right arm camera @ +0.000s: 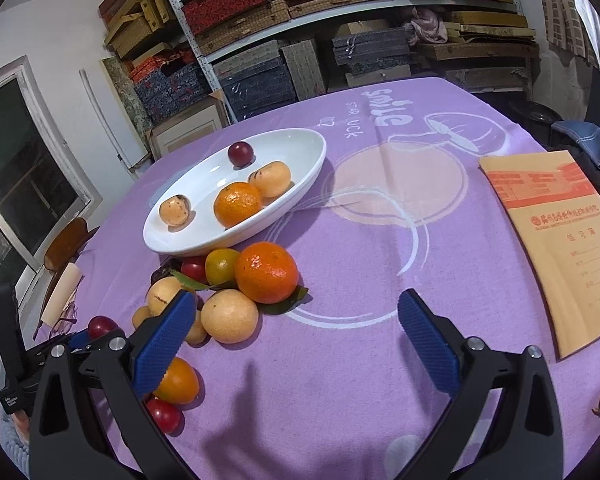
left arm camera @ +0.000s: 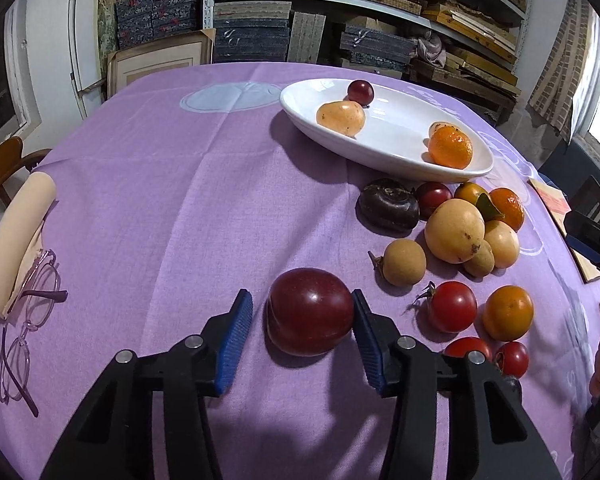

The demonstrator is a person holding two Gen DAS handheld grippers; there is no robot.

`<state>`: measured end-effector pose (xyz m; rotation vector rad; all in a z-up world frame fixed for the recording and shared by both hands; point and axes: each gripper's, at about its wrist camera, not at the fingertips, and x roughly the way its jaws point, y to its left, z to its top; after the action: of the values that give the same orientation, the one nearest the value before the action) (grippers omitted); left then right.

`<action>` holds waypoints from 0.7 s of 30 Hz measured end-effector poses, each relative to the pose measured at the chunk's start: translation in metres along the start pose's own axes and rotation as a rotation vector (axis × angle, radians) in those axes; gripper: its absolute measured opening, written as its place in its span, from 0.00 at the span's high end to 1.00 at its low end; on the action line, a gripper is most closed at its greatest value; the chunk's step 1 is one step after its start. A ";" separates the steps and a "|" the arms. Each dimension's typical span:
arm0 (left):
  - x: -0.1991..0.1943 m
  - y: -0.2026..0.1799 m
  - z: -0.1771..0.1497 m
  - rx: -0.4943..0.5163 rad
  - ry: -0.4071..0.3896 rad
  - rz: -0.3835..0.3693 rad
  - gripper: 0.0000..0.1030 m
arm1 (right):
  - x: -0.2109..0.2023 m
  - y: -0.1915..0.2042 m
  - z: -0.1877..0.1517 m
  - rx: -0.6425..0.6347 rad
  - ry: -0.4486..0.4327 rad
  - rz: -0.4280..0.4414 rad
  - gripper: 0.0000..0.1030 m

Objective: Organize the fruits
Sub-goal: 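Move the left tool to another dark red plum and close on it, then close the right tool on a red cherry tomato while the left tool holds the plum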

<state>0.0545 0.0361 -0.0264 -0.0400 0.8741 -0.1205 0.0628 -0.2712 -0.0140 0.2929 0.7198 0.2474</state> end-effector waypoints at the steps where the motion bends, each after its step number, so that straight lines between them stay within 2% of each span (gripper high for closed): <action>1: -0.001 0.001 0.000 0.000 -0.001 0.000 0.58 | 0.000 0.006 -0.001 -0.031 0.009 0.006 0.04; 7: -0.003 0.003 -0.002 0.007 -0.004 0.003 0.60 | -0.004 0.054 -0.017 -0.303 0.047 0.025 0.04; 12: -0.002 0.011 0.001 -0.024 -0.007 0.041 0.60 | -0.002 0.072 -0.031 -0.396 0.097 0.082 0.04; 15: -0.002 0.010 0.001 -0.018 -0.006 0.048 0.60 | 0.004 0.077 -0.039 -0.421 0.127 0.091 0.14; 16: -0.002 0.009 0.002 -0.017 -0.005 0.049 0.60 | 0.007 0.078 -0.041 -0.428 0.144 0.100 0.25; 17: -0.002 0.009 0.002 -0.017 -0.002 0.047 0.60 | 0.009 0.080 -0.044 -0.438 0.163 0.109 0.30; 21: -0.001 0.008 0.003 -0.012 0.001 0.052 0.60 | 0.011 0.088 -0.054 -0.481 0.180 0.099 0.32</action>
<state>0.0567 0.0442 -0.0247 -0.0287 0.8762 -0.0669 0.0236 -0.1768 -0.0286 -0.1549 0.7999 0.5348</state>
